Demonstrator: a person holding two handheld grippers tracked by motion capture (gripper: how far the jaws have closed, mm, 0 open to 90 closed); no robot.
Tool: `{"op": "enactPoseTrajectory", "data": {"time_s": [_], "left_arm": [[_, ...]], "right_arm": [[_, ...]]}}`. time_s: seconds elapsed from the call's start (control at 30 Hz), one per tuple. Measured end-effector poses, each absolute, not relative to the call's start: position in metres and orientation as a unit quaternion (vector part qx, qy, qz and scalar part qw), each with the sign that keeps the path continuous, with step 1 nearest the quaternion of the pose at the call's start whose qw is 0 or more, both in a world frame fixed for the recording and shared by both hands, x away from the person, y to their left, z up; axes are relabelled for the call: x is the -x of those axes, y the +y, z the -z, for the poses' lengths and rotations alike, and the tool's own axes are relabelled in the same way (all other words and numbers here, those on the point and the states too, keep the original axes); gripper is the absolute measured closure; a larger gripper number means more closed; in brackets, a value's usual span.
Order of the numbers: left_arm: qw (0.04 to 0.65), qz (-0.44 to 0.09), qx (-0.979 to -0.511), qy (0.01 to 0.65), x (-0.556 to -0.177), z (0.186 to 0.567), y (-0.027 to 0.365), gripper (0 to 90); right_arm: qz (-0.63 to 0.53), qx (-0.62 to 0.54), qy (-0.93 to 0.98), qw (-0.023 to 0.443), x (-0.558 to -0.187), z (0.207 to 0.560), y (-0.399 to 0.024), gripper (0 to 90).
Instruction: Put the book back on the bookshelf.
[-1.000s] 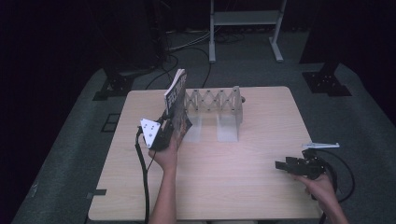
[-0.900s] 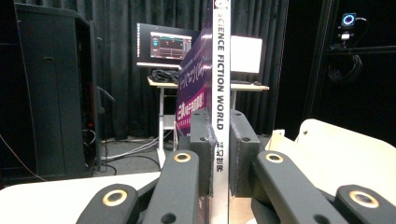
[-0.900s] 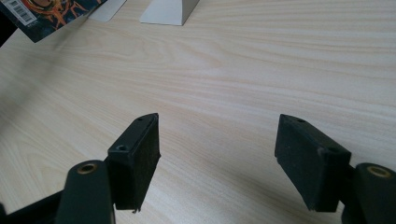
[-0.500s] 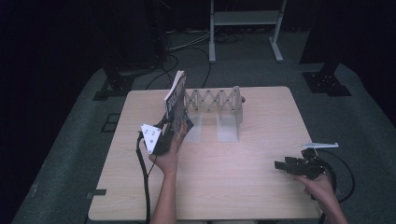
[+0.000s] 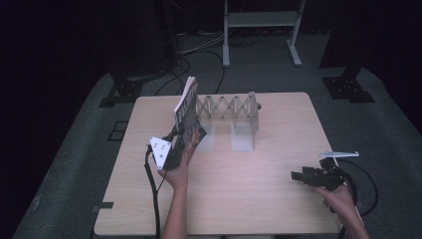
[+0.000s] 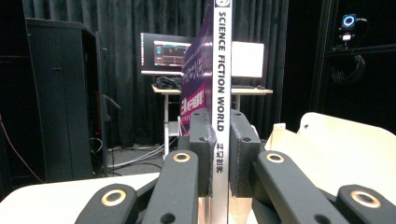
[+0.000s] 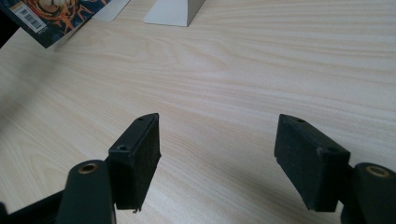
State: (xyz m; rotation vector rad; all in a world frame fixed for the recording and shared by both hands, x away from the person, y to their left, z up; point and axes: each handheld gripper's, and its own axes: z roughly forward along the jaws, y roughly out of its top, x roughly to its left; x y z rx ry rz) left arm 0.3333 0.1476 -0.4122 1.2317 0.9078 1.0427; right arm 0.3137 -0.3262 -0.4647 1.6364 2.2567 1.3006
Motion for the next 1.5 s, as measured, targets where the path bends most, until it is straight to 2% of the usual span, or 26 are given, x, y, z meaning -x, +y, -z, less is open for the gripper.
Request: {"op": "enactPoseTrajectory", "data": {"time_s": [1.27,1.43,1.5], "left_arm": [[0.563,-0.428,-0.571,0.416,-0.325,0.425,0.161,77.3],[0.557,-0.426,-0.578,0.417,-0.326,0.426,0.16,77.8],[0.555,-0.428,-0.579,0.417,-0.326,0.426,0.16,81.4]], "right_arm": [[-0.424,-0.527,0.736,0.027,-0.318,0.468,-0.315,30.5],[-0.425,-0.527,0.736,0.027,-0.318,0.468,-0.314,30.5],[-0.425,-0.526,0.736,0.027,-0.318,0.468,-0.313,30.5]]}}
